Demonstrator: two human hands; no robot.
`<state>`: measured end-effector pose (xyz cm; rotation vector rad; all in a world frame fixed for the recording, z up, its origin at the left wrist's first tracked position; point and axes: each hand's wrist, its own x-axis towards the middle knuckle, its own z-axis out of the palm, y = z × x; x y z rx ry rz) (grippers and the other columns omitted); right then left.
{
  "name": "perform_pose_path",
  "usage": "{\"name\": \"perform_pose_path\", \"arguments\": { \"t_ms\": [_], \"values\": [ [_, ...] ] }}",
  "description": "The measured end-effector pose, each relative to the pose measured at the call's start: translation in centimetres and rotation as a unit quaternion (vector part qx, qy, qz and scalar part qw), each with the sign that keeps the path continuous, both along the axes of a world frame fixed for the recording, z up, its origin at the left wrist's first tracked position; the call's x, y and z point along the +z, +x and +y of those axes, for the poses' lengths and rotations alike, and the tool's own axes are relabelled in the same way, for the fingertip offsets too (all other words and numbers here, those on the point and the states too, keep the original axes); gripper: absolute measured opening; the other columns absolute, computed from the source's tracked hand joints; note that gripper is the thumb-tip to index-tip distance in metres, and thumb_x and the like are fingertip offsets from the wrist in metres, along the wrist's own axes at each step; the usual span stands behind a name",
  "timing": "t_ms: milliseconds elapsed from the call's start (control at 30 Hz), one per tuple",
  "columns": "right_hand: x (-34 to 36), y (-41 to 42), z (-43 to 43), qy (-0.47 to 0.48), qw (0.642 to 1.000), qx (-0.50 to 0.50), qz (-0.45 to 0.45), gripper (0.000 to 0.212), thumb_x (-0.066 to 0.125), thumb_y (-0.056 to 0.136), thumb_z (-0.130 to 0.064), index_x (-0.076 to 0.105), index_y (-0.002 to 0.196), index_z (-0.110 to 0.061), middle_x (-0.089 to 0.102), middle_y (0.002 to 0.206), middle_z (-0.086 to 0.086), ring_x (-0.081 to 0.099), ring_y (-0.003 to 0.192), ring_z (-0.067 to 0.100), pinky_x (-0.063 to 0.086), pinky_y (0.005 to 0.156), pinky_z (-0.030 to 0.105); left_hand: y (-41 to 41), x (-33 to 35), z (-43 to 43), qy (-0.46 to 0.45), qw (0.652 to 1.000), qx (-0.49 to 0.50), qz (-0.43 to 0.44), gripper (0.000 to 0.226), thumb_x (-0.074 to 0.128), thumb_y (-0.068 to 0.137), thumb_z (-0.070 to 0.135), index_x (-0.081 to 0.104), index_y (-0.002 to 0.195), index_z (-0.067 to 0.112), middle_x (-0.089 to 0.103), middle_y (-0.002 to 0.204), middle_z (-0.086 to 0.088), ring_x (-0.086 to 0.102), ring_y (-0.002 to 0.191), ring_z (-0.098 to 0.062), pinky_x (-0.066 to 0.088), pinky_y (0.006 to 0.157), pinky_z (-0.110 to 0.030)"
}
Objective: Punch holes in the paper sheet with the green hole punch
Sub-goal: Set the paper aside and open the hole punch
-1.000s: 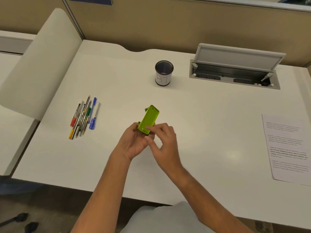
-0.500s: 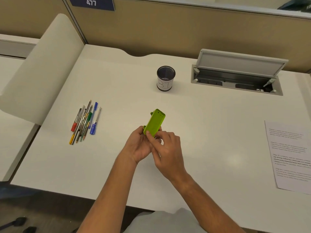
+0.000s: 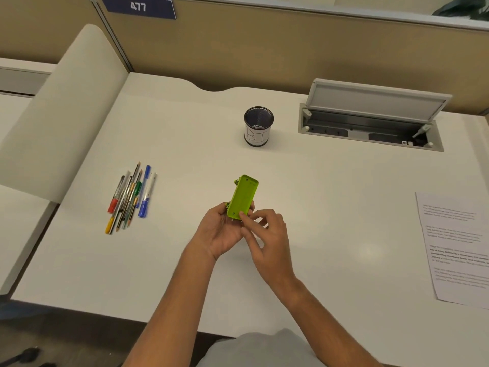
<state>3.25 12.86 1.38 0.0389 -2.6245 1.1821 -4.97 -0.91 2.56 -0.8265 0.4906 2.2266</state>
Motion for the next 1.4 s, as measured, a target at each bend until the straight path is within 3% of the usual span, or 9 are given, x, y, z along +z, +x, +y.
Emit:
{"name": "perform_pose_path", "arguments": {
  "t_ms": [100, 200, 300, 633, 833, 967, 1067, 1167, 1400],
  "values": [
    [0.5, -0.6, -0.2, -0.106, 0.992, -0.066, -0.022, 0.031, 0.073, 0.100, -0.018, 0.078, 0.130, -0.024, 0.060, 0.111, -0.008, 0.058, 0.106, 0.016, 0.053, 0.088, 0.030, -0.1, 0.2, 0.2, -0.001, 1.000, -0.001, 0.000, 0.039, 0.035, 0.112, 0.019, 0.061, 0.131, -0.004, 0.072, 0.108, -0.026, 0.067, 0.097, -0.030, 0.051, 0.095, -0.036],
    [1.1, -1.0, -0.1, -0.120, 0.989, -0.077, -0.030, 0.029, 0.079, 0.096, -0.013, 0.081, 0.124, -0.022, 0.062, 0.107, -0.008, 0.061, 0.106, 0.017, 0.054, 0.086, 0.030, -0.1, 0.3, 0.3, -0.005, 1.000, -0.004, 0.005, 0.039, 0.035, 0.112, 0.019, 0.060, 0.136, 0.000, 0.072, 0.111, -0.024, 0.069, 0.095, -0.029, 0.059, 0.067, -0.036],
    [1.7, -1.2, -0.1, -0.131, 0.988, -0.075, -0.038, 0.031, 0.081, 0.093, -0.010, 0.081, 0.121, -0.023, 0.062, 0.105, -0.009, 0.062, 0.104, 0.016, 0.054, 0.082, 0.028, 0.1, 0.2, 0.4, -0.009, 1.000, 0.006, 0.004, 0.039, 0.035, 0.112, 0.018, 0.059, 0.136, 0.000, 0.072, 0.110, -0.024, 0.067, 0.094, -0.029, 0.061, 0.062, -0.035],
    [2.5, -1.6, -0.6, -0.078, 0.997, -0.020, -0.010, 0.037, 0.077, 0.094, -0.009, 0.079, 0.129, -0.020, 0.065, 0.113, -0.004, 0.062, 0.108, 0.017, 0.054, 0.090, 0.025, 0.1, 0.3, 0.8, -0.005, 0.999, 0.026, 0.025, 0.042, 0.038, 0.113, 0.016, 0.061, 0.139, -0.007, 0.076, 0.113, -0.025, 0.071, 0.107, -0.034, 0.064, 0.093, -0.041],
    [3.6, -2.5, 0.2, -0.233, 0.964, -0.106, -0.067, 0.052, 0.079, 0.091, -0.036, 0.061, 0.140, -0.033, 0.059, 0.129, -0.014, 0.066, 0.108, 0.013, 0.055, 0.077, 0.023, 0.4, 0.5, 1.0, -0.087, 0.993, 0.009, 0.079, 0.039, 0.047, 0.111, 0.012, 0.083, 0.107, -0.004, 0.078, 0.109, -0.023, 0.079, 0.091, -0.029, 0.064, 0.086, -0.040],
    [4.6, -4.7, 1.7, -0.323, 0.920, -0.107, -0.193, 0.072, 0.082, 0.090, -0.046, 0.047, 0.153, -0.039, 0.063, 0.132, -0.010, 0.073, 0.104, 0.013, 0.061, 0.087, 0.031, 0.7, -0.2, 1.1, -0.181, 0.978, -0.029, 0.103, 0.030, 0.057, 0.110, 0.017, 0.072, 0.123, -0.006, 0.074, 0.105, -0.019, 0.077, 0.084, -0.026, 0.060, 0.087, -0.040],
    [4.7, -5.9, 3.0, -0.321, 0.915, -0.099, -0.223, 0.048, 0.086, 0.091, -0.034, 0.068, 0.135, -0.029, 0.074, 0.118, -0.002, 0.077, 0.097, 0.028, 0.065, 0.082, 0.044, 0.9, -0.5, 1.2, -0.215, 0.967, -0.057, 0.126, 0.032, 0.058, 0.109, 0.018, 0.073, 0.122, -0.007, 0.076, 0.105, -0.020, 0.078, 0.088, -0.028, 0.063, 0.085, -0.039],
    [4.7, -6.0, 4.0, -0.389, 0.893, -0.095, -0.205, 0.026, 0.089, 0.087, -0.025, 0.080, 0.112, -0.022, 0.079, 0.106, 0.008, 0.081, 0.090, 0.031, 0.066, 0.071, 0.042, 0.9, -0.2, 1.1, -0.209, 0.966, -0.060, 0.143, 0.030, 0.063, 0.108, 0.021, 0.077, 0.113, -0.005, 0.078, 0.106, -0.021, 0.080, 0.091, -0.029, 0.067, 0.082, -0.037],
    [4.7, -5.7, 5.2, -0.567, 0.800, -0.110, -0.164, 0.027, 0.081, 0.095, -0.019, 0.077, 0.116, -0.003, 0.076, 0.118, 0.027, 0.078, 0.107, 0.044, 0.065, 0.095, 0.049, 0.5, 0.0, 1.6, -0.071, 0.992, 0.081, 0.068, 0.051, 0.048, 0.114, 0.030, 0.075, 0.113, -0.012, 0.076, 0.126, -0.032, 0.082, 0.105, -0.040, 0.070, 0.082, -0.044]
  ]
}}
